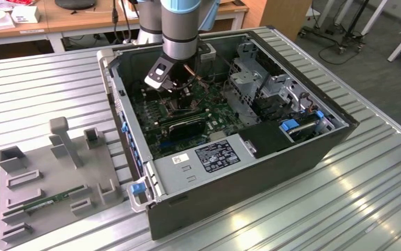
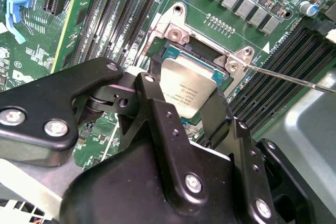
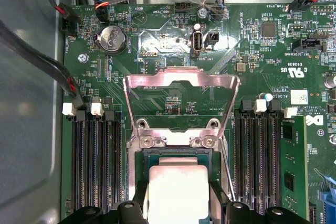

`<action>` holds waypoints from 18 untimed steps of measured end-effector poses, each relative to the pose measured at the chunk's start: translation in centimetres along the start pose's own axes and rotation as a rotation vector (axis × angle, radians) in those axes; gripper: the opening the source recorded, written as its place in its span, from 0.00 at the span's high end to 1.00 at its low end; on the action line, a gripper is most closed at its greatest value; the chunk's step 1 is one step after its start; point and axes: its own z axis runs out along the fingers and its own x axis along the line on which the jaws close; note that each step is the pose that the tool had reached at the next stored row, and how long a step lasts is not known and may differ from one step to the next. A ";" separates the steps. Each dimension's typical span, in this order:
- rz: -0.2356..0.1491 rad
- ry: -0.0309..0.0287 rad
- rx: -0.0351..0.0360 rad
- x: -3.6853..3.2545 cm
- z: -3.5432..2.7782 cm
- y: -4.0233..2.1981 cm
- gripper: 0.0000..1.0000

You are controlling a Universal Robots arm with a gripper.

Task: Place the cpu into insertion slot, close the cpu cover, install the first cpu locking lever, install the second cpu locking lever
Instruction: 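Place the cpu into insertion slot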

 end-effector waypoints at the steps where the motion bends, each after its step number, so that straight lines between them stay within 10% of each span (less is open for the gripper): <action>1: 0.000 0.0000 0.0000 0.00 0.00 0.01 0.46; 18: 0.000 0.0015 -0.0012 0.00 -0.28 0.01 0.46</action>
